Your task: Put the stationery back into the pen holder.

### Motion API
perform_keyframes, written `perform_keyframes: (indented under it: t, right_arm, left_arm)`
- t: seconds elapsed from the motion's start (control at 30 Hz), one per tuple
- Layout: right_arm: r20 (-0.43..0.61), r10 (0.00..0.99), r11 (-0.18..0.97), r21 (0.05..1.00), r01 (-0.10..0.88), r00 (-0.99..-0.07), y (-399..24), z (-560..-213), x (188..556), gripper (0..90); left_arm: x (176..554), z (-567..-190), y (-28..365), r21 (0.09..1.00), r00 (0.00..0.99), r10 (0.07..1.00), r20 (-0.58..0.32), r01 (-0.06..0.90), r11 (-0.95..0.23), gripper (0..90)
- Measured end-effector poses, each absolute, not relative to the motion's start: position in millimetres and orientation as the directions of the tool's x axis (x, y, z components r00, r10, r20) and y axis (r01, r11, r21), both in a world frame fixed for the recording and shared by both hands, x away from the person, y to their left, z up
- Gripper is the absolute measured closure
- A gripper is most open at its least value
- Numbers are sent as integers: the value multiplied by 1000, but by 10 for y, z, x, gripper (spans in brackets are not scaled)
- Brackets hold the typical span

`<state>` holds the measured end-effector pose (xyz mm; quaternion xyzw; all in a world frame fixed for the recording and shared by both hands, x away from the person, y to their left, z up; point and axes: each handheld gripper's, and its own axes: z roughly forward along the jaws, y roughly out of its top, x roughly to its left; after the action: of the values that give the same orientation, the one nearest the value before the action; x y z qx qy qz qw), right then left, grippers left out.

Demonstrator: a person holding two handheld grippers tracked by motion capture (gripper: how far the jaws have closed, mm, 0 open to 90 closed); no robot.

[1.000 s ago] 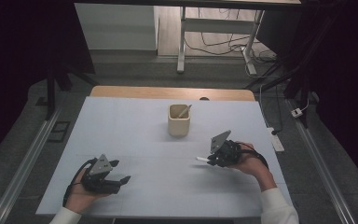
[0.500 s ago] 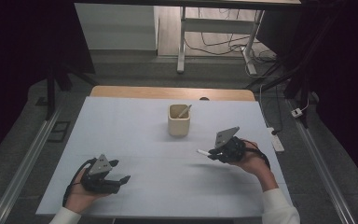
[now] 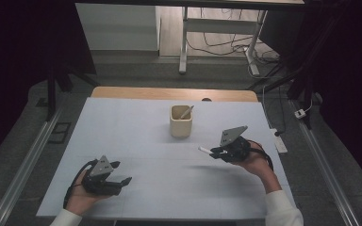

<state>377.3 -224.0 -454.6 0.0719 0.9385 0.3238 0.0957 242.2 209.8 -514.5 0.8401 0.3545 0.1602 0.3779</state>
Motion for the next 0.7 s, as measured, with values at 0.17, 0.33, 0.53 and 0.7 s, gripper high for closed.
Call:
perform_keyframes:
  t: [0.17,0.33,0.53,0.7]
  right_arm:
    - [-135,229,744,663,84,-964,-2253,-4510,3773,777]
    - [-128,266,702,705,101,-955,-2286,-4475,3782,777]
    - [-116,335,650,747,140,-935,-2301,-4454,3798,777]
    - [-107,387,612,773,168,-916,-2312,-4436,3806,777]
  left_arm:
    - [2421,-5140,2098,752,695,719,1,473,-459,258]
    - [2422,-5142,2101,750,696,718,2,473,-461,258]
    - [2423,-5144,2100,750,697,718,1,474,-462,258]
    - [2423,-5143,2099,750,696,718,2,474,-462,257]
